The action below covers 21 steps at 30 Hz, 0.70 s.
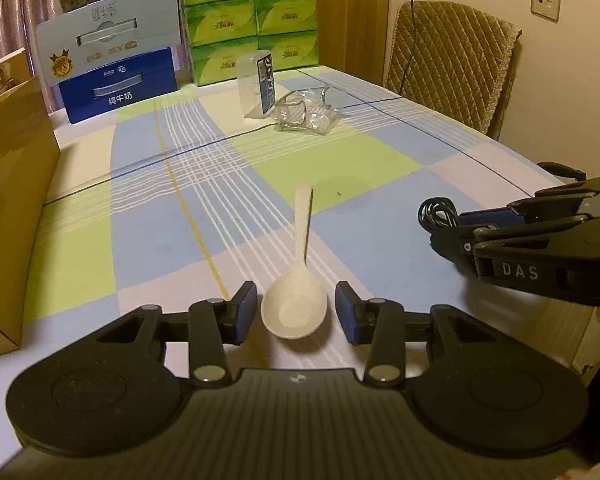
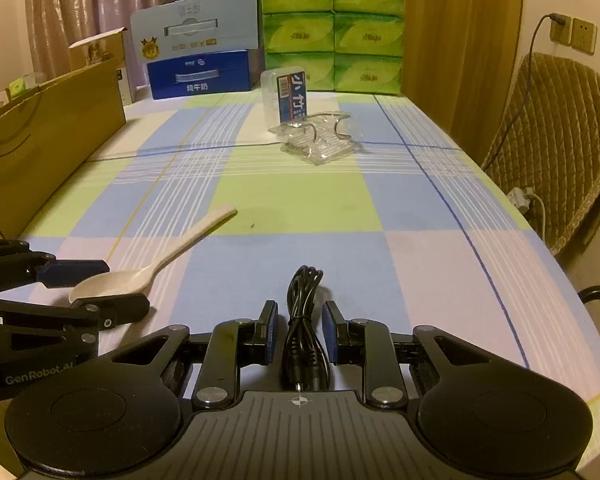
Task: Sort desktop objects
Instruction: 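Lift the spoon with the left tool while the right tool lifts the cable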
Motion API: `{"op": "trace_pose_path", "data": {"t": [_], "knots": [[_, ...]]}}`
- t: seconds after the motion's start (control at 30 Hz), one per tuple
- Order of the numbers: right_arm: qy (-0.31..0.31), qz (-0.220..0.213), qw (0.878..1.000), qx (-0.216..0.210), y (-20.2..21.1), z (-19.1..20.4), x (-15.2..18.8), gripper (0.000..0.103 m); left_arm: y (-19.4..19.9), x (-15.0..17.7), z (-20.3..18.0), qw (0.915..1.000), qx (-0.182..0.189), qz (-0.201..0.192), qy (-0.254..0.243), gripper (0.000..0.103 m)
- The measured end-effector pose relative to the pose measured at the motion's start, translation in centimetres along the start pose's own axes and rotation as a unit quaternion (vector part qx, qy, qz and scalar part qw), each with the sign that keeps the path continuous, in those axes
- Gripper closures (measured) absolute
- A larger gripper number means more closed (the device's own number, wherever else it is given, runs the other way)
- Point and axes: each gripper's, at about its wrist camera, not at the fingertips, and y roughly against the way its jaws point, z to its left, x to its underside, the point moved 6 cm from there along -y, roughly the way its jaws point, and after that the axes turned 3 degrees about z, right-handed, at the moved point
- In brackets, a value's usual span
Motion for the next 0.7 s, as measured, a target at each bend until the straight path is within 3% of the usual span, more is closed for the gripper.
{"op": "trace_pose_path", "data": {"t": [0.17,0.3,0.4,0.7], "knots": [[0.0,0.0,1.0,0.0,-0.05,-0.02,-0.01,0.082,-0.05,-0.07,-0.14,1.0,0.004,0.002,-0.004,0.075],[0.004,-0.001,1.0,0.001,-0.13,0.12,0.05,0.083,-0.09,-0.11,-0.28,1.0,0.001,0.003,-0.007,0.075],[0.004,0.001,1.0,-0.001,-0.2,0.11,-0.11,0.092,-0.09,-0.15,-0.19,1.0,0.003,0.004,-0.002,0.076],[0.002,-0.009,1.0,-0.008,0.18,0.28,-0.56,0.093,0.61,-0.49,0.64,0.9992,0.01,-0.006,0.037,0.076]]}}
